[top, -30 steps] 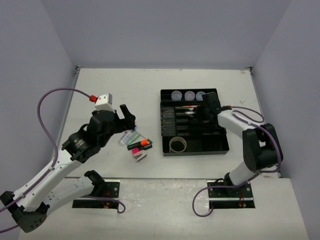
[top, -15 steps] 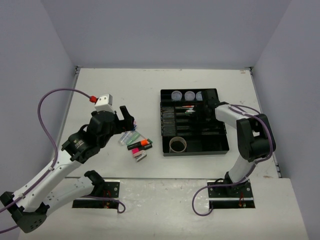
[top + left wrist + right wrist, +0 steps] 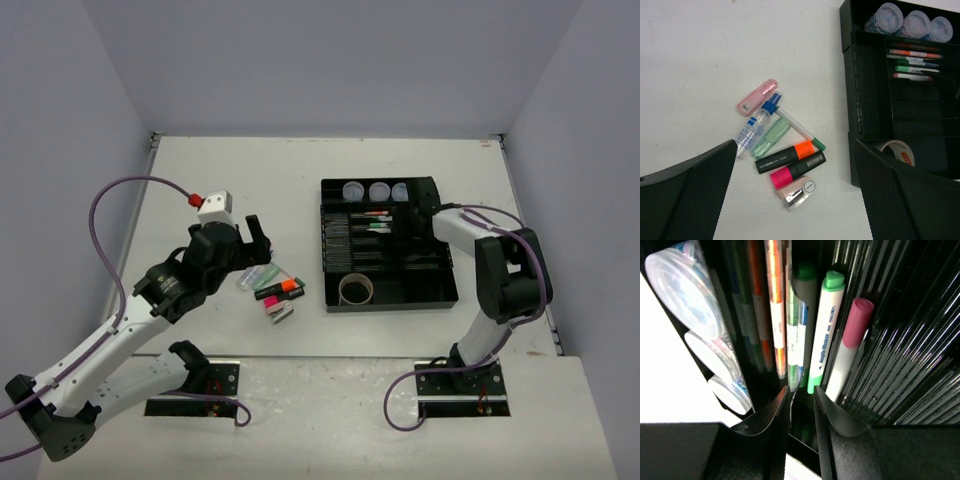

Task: Sort the stationery into containers
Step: Place the pen in the storage box, then pick up the pen from the center of the board.

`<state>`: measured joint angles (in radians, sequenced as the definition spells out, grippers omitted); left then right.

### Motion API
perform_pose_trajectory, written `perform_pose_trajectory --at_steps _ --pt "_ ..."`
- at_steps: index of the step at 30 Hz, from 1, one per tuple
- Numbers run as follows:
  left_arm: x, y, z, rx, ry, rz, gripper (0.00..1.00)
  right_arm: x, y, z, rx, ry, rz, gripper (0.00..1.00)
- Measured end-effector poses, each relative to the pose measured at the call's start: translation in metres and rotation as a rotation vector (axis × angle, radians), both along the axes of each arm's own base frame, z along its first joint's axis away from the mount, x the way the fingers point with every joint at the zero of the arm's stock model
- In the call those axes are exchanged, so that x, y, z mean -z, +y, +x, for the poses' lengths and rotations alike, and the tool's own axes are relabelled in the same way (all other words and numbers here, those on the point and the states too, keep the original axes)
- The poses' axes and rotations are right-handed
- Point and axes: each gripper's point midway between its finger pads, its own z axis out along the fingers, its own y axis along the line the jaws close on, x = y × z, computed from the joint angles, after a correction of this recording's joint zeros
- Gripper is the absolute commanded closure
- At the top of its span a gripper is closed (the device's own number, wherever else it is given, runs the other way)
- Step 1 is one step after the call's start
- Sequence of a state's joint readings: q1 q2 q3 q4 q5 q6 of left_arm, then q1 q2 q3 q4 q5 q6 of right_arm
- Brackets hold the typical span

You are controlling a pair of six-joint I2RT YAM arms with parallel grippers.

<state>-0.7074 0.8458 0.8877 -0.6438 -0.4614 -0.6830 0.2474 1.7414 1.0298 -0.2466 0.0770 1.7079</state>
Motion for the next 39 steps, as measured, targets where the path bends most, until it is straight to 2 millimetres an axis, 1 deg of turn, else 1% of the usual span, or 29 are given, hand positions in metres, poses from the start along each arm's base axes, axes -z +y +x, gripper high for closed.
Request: perform_pose_trajectory --at_steps 3,6,9,11,12,14,15,16,17,18,19,20,21,22,24,27,32,36,39 --pt "0.007 0.001 0.002 -0.014 0.016 0.015 0.00 -0.011 0.003 0.001 -0.035 -0.039 0.005 0.73" --pt "0.017 0.001 0.006 -0.048 0.045 0.028 0.00 -0.037 0.007 0.000 -0.093 -0.124 0.004 0.74" --pt "0.036 0.003 0.010 -0.123 0.105 0.041 0.03 -0.085 0.017 0.000 -0.225 -0.309 -0.012 0.73" --pt "0.054 0.006 0.010 -0.187 0.173 0.068 0.07 -0.124 0.027 -0.001 -0.345 -0.464 -0.029 0.71" --pt "0.062 0.006 0.010 -0.216 0.204 0.079 0.08 -0.140 0.034 -0.004 -0.418 -0.527 -0.040 0.70" --pt "0.076 0.004 0.013 -0.268 0.258 0.092 0.15 -0.163 0.049 -0.013 -0.573 -0.628 -0.066 0.69" --pt "0.081 0.003 0.015 -0.289 0.277 0.096 0.17 -0.171 0.056 -0.017 -0.644 -0.666 -0.080 0.69" --pt "0.085 0.000 0.017 -0.309 0.294 0.094 0.19 -0.175 0.061 -0.022 -0.709 -0.692 -0.095 0.69" --pt "0.088 -0.002 0.019 -0.325 0.308 0.093 0.23 -0.174 0.066 -0.029 -0.776 -0.707 -0.108 0.69" --pt "0.091 -0.007 0.023 -0.338 0.319 0.090 0.29 -0.172 0.069 -0.037 -0.829 -0.710 -0.120 0.69" --pt "0.095 -0.011 0.028 -0.347 0.328 0.086 0.32 -0.171 0.072 -0.045 -0.875 -0.715 -0.130 0.68" --pt "0.099 -0.018 0.033 -0.353 0.339 0.078 0.39 -0.170 0.073 -0.053 -0.917 -0.721 -0.148 0.68" --pt "0.104 -0.023 0.036 -0.354 0.351 0.071 0.51 -0.169 0.072 -0.060 -0.949 -0.726 -0.167 0.68" --pt "0.109 -0.027 0.038 -0.354 0.361 0.065 0.58 -0.168 0.070 -0.068 -0.975 -0.729 -0.183 0.68" --pt "0.121 -0.037 0.041 -0.360 0.392 0.044 0.65 -0.168 0.066 -0.078 -1.015 -0.736 -0.223 0.68" --pt "0.143 -0.048 0.042 -0.383 0.444 0.021 0.65 -0.164 0.062 -0.088 -1.070 -0.733 -0.274 0.69" --pt "0.177 -0.057 0.040 -0.429 0.514 0.017 0.65 -0.143 0.061 -0.100 -1.133 -0.694 -0.274 0.70" --pt "0.196 -0.062 0.041 -0.443 0.551 0.042 0.65 -0.135 0.061 -0.107 -1.160 -0.675 -0.261 0.70" --pt "0.204 -0.063 0.042 -0.454 0.564 0.052 0.65 -0.134 0.060 -0.110 -1.169 -0.676 -0.266 0.70"
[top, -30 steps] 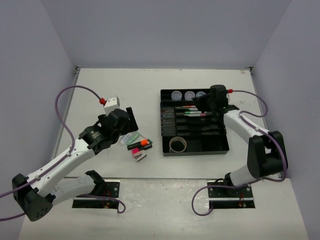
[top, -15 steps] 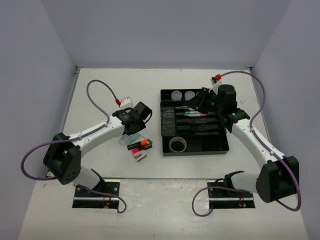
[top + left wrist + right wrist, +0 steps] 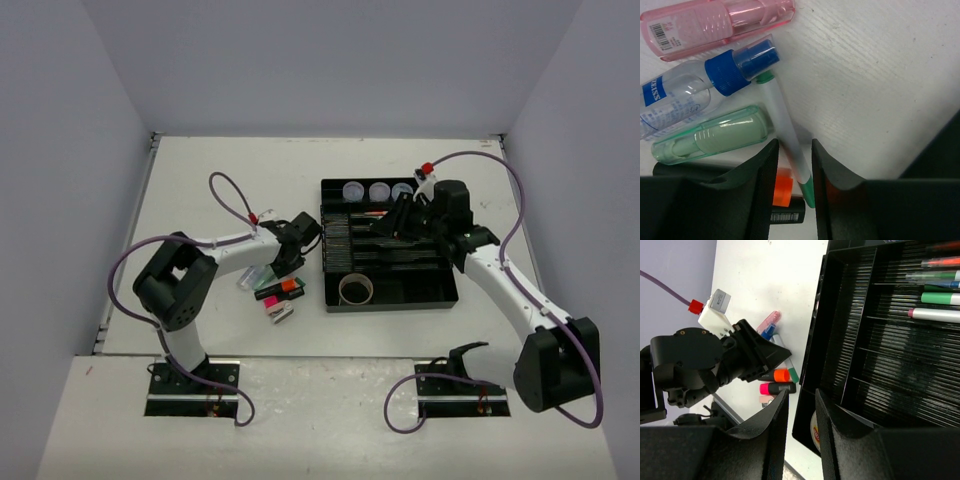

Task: Sort the stationery into containers
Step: Pick up the pen from the center of the board, then place the pen in the storage box.

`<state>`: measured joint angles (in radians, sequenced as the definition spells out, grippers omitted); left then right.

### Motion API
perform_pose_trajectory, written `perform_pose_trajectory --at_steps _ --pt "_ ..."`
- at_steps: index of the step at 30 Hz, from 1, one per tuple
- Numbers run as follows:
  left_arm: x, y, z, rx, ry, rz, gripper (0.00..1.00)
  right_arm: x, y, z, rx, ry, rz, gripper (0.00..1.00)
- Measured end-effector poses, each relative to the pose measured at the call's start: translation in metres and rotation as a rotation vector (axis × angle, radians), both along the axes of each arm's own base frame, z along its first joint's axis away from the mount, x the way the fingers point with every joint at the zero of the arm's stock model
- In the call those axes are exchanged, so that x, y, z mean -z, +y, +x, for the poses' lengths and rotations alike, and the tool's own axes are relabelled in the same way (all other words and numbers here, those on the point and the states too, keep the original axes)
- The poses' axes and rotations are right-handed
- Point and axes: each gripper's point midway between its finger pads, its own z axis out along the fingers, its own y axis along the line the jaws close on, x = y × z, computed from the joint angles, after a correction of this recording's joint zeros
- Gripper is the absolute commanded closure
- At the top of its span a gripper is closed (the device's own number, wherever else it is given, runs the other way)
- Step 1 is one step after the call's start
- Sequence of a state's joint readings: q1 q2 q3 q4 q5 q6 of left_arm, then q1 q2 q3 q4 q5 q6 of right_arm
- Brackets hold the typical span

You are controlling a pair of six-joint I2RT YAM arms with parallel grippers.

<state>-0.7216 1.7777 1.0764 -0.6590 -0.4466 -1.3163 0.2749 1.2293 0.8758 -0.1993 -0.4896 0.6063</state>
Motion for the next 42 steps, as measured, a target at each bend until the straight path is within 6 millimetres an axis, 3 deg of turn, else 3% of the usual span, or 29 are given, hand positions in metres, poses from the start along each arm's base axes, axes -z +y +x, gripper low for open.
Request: perform_pose_trajectory --at_steps 8,12,13,16,23,26,30,33,35,38,42 --pt "0.001 -0.006 0.006 -0.006 -0.011 -0.012 0.78 -0.005 0.000 -0.003 -0.006 -0.017 0.002 0.69" --pt "0.001 -0.014 0.014 0.012 -0.024 -0.028 0.88 -0.005 0.000 -0.005 -0.010 -0.029 0.008 0.59" --pt "0.001 -0.017 0.016 0.023 -0.028 -0.036 0.92 -0.005 -0.001 -0.008 -0.012 -0.032 0.009 0.51" --pt "0.000 -0.026 0.021 0.049 -0.043 -0.070 0.99 -0.005 -0.001 -0.015 -0.025 -0.054 0.020 0.42" --pt "-0.011 -0.036 0.025 0.131 -0.063 -0.101 1.00 -0.020 0.011 -0.023 -0.116 -0.119 0.084 0.40" --pt "-0.049 -0.042 0.030 0.194 -0.145 -0.139 1.00 -0.018 0.021 -0.026 -0.170 -0.112 0.111 0.43" --pt "-0.137 -0.065 0.036 0.327 -0.359 -0.306 1.00 -0.006 0.048 -0.042 -0.263 -0.063 0.119 0.48" --pt "-0.202 -0.086 0.020 0.473 -0.510 -0.496 1.00 -0.005 0.079 -0.063 -0.388 -0.028 0.155 0.53" --pt "-0.232 -0.101 0.005 0.583 -0.578 -0.611 1.00 -0.007 0.097 -0.077 -0.462 -0.005 0.198 0.55" --pt "-0.247 -0.119 -0.013 0.714 -0.602 -0.718 1.00 -0.010 0.111 -0.086 -0.512 0.011 0.239 0.57" --pt "-0.246 -0.130 -0.026 0.801 -0.596 -0.768 1.00 -0.018 0.117 -0.089 -0.528 0.004 0.271 0.57"
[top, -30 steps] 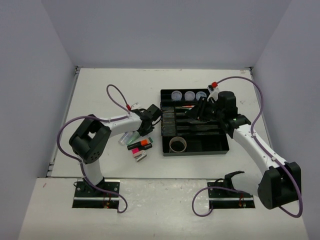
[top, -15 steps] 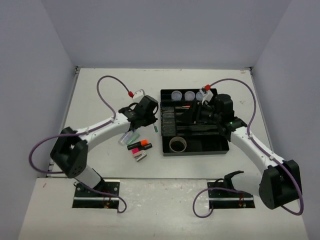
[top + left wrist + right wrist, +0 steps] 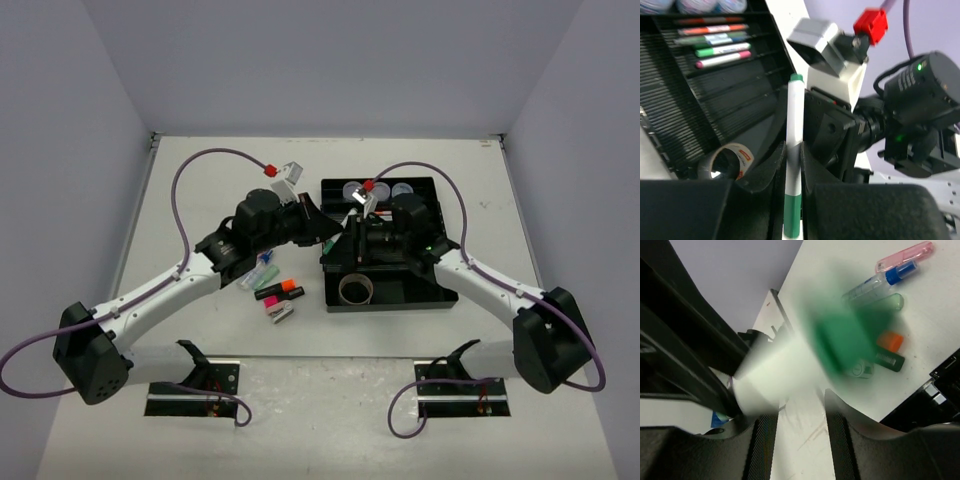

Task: Sort the stationery into containers
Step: Place the pen in the storage box.

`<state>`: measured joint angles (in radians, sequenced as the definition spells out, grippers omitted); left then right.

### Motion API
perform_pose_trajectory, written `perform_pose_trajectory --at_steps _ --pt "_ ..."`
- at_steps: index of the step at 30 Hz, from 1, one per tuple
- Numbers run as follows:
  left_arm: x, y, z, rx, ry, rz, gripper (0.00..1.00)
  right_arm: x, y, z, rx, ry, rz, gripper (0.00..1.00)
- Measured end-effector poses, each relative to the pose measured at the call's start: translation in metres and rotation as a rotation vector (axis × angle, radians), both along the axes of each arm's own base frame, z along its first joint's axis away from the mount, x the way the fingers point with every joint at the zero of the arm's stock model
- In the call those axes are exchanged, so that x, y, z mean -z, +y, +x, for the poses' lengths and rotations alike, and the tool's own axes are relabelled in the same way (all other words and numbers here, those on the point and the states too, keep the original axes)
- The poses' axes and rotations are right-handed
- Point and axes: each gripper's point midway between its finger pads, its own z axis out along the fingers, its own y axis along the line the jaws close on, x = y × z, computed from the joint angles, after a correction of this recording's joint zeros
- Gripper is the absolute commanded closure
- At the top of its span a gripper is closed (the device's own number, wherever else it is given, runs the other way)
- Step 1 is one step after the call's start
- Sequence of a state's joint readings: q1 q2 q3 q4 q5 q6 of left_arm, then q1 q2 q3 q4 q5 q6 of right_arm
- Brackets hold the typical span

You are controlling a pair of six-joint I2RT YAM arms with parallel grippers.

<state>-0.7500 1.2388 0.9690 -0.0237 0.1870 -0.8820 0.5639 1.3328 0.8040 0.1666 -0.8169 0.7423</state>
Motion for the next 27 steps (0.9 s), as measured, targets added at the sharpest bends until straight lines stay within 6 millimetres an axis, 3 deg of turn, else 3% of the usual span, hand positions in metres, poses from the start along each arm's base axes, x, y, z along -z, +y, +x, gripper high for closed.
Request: perform_pose_trajectory --at_steps 13,21,27 --pt "-0.002 -0.001 -0.001 0.027 -0.046 -0.002 1.00 -0.004 -0.006 0.006 0.079 -0.020 -0.029 0.50" --pt "0.006 0.013 -0.004 -0.010 -0.037 0.062 1.00 -0.008 -0.010 0.001 0.064 -0.045 -0.018 0.49" --pt "0.000 0.019 -0.005 -0.032 -0.049 0.061 1.00 -0.015 -0.021 -0.004 0.042 -0.042 0.042 0.49"
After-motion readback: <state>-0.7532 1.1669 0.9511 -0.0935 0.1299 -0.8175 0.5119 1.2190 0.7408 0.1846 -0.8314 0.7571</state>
